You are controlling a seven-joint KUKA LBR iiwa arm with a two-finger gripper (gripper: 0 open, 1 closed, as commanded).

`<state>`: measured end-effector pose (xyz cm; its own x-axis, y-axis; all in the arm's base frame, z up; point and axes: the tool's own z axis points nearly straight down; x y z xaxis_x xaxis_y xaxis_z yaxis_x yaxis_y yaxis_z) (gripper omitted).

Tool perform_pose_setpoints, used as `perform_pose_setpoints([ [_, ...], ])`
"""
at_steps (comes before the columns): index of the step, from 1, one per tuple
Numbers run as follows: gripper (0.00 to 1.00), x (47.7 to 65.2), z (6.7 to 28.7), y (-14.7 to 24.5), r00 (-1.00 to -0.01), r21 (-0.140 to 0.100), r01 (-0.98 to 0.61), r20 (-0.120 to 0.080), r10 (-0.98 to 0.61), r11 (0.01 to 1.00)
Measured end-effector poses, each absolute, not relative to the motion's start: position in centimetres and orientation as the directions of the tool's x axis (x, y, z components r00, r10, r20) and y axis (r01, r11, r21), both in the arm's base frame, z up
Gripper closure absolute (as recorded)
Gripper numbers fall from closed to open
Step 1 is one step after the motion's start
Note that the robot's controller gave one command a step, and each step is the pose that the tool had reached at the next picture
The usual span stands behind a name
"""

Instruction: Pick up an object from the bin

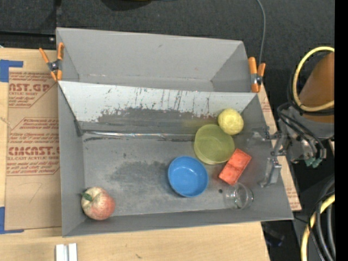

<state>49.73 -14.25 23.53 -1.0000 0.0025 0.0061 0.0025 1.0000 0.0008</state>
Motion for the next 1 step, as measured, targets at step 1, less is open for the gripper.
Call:
perform_pose_setpoints([
  [1,0.0,49.9,23.99,-14.15,-1.0,-0.001,-0.001,-0.002,-0.001,1.0],
])
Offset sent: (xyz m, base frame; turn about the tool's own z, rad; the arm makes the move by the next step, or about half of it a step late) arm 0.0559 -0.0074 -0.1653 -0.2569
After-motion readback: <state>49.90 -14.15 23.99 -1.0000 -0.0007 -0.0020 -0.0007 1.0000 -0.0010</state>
